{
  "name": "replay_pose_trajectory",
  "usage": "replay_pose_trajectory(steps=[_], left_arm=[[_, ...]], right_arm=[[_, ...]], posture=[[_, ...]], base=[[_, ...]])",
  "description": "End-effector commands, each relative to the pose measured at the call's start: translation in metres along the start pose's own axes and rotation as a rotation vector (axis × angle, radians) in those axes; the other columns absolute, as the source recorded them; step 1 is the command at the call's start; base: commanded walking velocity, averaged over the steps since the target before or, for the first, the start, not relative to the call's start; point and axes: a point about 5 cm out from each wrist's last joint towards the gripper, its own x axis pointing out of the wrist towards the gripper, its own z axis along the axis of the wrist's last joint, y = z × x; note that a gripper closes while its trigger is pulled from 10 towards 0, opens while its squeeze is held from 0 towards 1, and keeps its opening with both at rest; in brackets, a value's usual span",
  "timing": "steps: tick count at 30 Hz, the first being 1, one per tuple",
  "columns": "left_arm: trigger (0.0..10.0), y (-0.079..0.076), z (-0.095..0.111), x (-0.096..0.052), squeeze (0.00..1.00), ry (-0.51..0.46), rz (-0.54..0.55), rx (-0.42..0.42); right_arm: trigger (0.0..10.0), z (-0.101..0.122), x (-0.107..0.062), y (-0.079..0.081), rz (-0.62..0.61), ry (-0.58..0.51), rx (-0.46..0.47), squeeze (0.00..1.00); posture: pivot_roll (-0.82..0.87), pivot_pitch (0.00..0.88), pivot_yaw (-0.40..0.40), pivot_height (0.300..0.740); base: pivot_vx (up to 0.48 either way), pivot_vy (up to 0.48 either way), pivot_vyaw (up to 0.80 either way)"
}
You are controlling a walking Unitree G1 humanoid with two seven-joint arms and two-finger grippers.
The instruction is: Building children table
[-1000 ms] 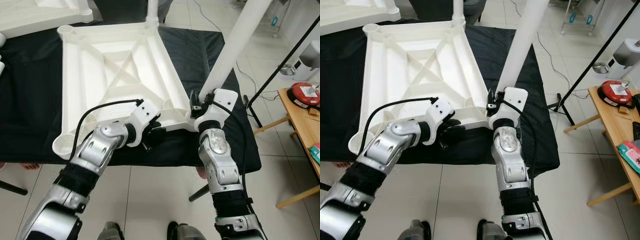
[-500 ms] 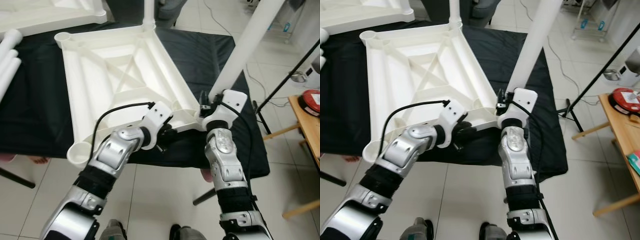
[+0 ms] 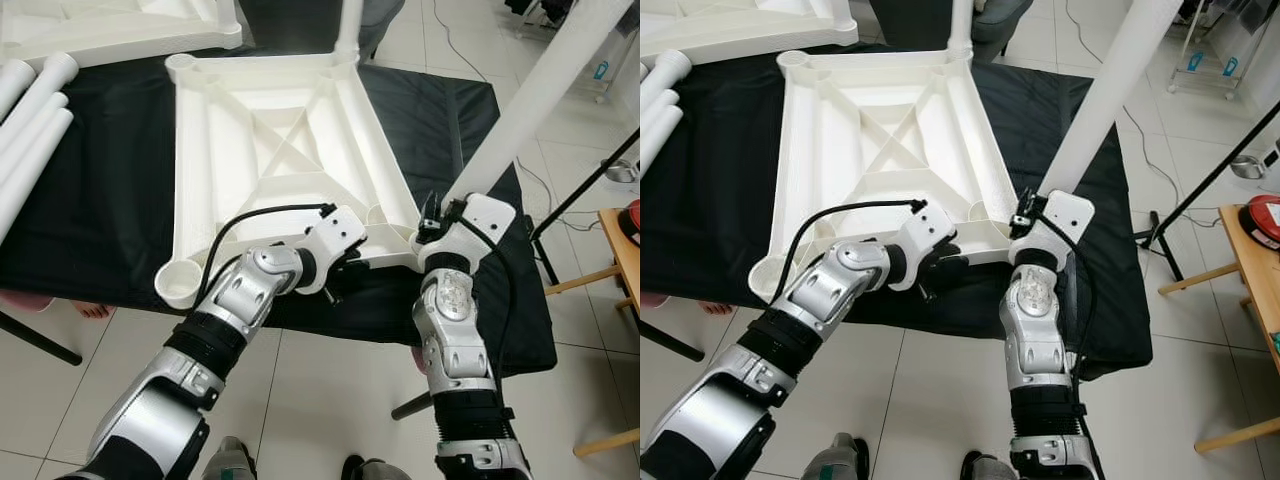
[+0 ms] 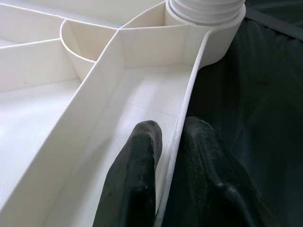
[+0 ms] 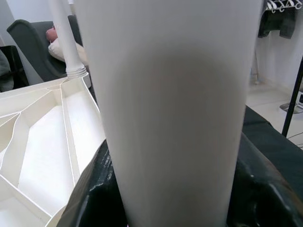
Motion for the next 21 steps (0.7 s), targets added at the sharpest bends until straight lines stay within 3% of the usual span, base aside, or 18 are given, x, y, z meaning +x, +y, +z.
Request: replay_pose_trajectory(steps=[1,6,14,15,16,17,18,21], left_arm=[[0.0,-0.006,-0.023,0.003,0.00,0.092,-0.033,-0.024],[0.0,-0.002,-0.023,0.000,0.00,0.089,-0.026,-0.014],[0.0,0.001,-0.025,-0.002,0.00,0.086,-0.013,-0.012],[0.0,0.001,-0.025,-0.002,0.00,0.085,-0.013,-0.013],[0.0,0.002,-0.026,-0.002,0.00,0.083,-0.013,-0.014],[0.0,0.002,-0.026,-0.002,0.00,0.083,-0.013,-0.014],[0.0,0.002,-0.026,-0.002,0.00,0.082,-0.012,-0.015],[0.0,0.002,-0.026,-0.002,0.00,0.081,-0.013,-0.015]], right_arm=[[0.0,-0.050,-0.016,-0.019,-0.042,0.242,-0.063,0.00],[0.0,-0.049,-0.015,-0.004,0.132,0.262,-0.049,0.00],[0.0,-0.050,-0.014,0.001,0.210,0.274,-0.063,0.00],[4.5,-0.050,-0.014,0.001,0.212,0.277,-0.064,0.00],[10.0,-0.050,-0.014,0.002,0.216,0.278,-0.064,0.00],[10.0,-0.050,-0.014,0.002,0.216,0.278,-0.064,0.00],[10.0,-0.050,-0.015,0.002,0.221,0.282,-0.053,1.00],[10.0,-0.049,-0.014,0.003,0.236,0.283,-0.038,1.00]], posture=[[0.15,0.173,0.006,0.740],[0.16,0.173,0.002,0.740],[0.16,0.174,-0.005,0.740],[0.16,0.175,-0.008,0.740],[0.16,0.175,-0.008,0.740],[0.16,0.175,-0.008,0.740],[0.16,0.178,-0.007,0.740],[0.16,0.178,-0.007,0.740]], base=[[0.000,0.000,0.00],[0.000,0.000,0.00],[0.000,0.000,0.00],[0.000,0.000,0.00],[0.000,0.000,0.00],[0.000,0.000,0.00],[0.000,0.000,0.00],[0.000,0.000,0.00]])
